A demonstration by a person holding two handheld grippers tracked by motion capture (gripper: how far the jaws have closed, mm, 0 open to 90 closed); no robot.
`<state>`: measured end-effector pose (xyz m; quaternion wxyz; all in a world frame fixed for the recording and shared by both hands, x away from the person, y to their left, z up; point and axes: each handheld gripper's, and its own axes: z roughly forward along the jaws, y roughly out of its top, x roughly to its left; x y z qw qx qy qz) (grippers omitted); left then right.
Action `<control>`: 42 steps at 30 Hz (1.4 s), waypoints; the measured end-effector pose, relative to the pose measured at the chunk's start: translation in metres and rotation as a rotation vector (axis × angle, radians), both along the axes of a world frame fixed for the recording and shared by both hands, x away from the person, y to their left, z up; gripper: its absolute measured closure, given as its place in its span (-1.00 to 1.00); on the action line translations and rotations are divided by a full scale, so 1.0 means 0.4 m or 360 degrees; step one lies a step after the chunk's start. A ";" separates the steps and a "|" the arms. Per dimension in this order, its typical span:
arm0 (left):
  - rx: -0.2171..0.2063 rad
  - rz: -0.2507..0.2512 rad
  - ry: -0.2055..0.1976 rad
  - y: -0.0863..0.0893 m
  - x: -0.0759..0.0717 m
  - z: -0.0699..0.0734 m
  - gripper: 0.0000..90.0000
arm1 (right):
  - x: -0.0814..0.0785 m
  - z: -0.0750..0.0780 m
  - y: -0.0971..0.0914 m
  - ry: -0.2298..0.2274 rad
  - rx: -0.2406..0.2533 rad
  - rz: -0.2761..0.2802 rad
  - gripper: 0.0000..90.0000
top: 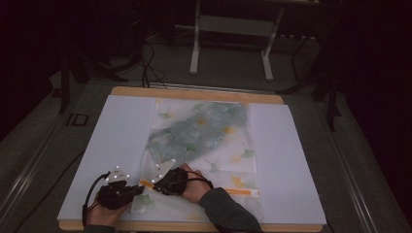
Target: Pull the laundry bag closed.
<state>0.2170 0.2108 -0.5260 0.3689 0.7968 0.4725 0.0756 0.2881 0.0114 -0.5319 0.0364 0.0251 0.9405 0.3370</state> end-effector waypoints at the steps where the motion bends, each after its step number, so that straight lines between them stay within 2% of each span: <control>1: 0.0000 0.0000 0.0000 0.000 0.000 0.000 0.96 | 0.000 0.001 -0.001 -0.0002 -0.0005 0.0001 0.88; 21: -0.0003 -0.0005 -0.0027 0.005 -0.004 0.003 0.96 | 0.000 0.010 -0.042 -0.0040 -0.0123 -0.0030 0.89; 42: -0.0007 -0.0007 -0.0031 0.006 -0.004 0.003 0.96 | -0.003 0.017 -0.074 -0.0042 -0.0172 -0.0040 0.89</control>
